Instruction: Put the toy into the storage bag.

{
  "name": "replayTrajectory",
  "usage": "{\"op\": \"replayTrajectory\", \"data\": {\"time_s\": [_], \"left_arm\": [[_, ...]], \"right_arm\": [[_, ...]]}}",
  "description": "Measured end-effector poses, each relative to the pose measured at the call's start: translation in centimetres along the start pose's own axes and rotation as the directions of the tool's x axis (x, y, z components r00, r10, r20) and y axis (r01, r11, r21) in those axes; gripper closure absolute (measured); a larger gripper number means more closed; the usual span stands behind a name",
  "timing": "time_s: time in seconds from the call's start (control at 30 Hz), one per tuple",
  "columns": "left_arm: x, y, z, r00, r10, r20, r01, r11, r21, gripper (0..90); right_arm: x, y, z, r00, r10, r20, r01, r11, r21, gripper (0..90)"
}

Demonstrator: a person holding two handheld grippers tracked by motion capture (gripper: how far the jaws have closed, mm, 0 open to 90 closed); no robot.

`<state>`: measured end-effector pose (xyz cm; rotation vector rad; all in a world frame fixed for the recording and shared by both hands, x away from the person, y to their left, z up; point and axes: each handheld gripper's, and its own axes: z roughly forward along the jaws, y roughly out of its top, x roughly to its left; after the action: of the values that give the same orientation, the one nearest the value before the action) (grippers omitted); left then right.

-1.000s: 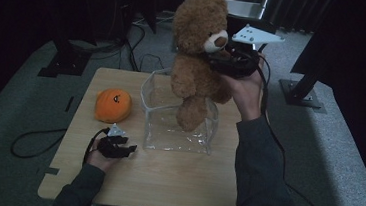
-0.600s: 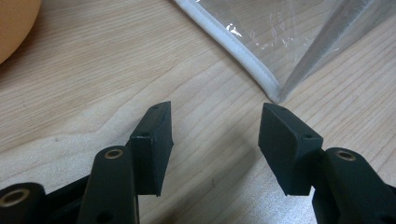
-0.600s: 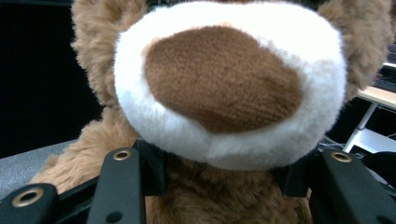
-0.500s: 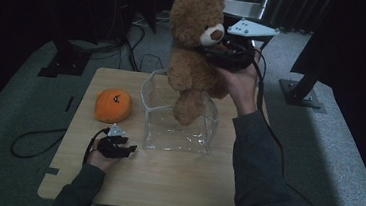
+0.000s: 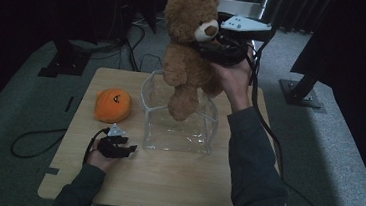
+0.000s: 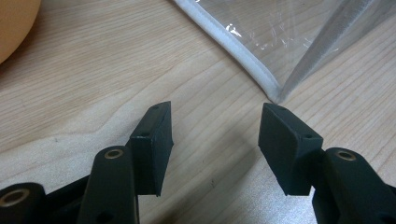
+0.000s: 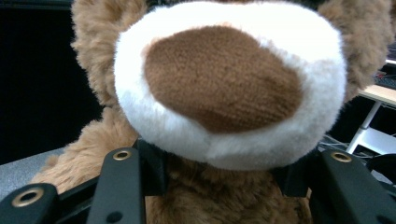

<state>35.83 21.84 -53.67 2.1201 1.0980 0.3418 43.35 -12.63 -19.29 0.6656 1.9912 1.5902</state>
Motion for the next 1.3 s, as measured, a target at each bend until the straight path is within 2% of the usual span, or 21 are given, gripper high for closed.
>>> {"op": "replayTrajectory", "data": {"time_s": [0.27,0.87,1.3], "left_arm": [[0.0,0.0,0.0,1.0,0.001,0.0,-0.001,1.0,-0.001,45.2],[-0.1,0.0,0.0,1.0,0.001,0.002,-0.001,1.0,-0.002,45.1],[-0.2,0.0,0.1,1.0,0.003,0.002,-0.003,1.0,-0.005,44.7]], "right_arm": [[-0.1,0.0,1.2,0.9999,-0.014,-0.003,0.014,1.0,0.009,47.2],[-0.8,-0.2,3.2,0.9997,0.022,0.008,-0.022,1.0,0.009,47.2],[-0.1,0.3,4.1,0.9995,0.027,-0.019,-0.027,1.0,-0.006,47.2]]}}
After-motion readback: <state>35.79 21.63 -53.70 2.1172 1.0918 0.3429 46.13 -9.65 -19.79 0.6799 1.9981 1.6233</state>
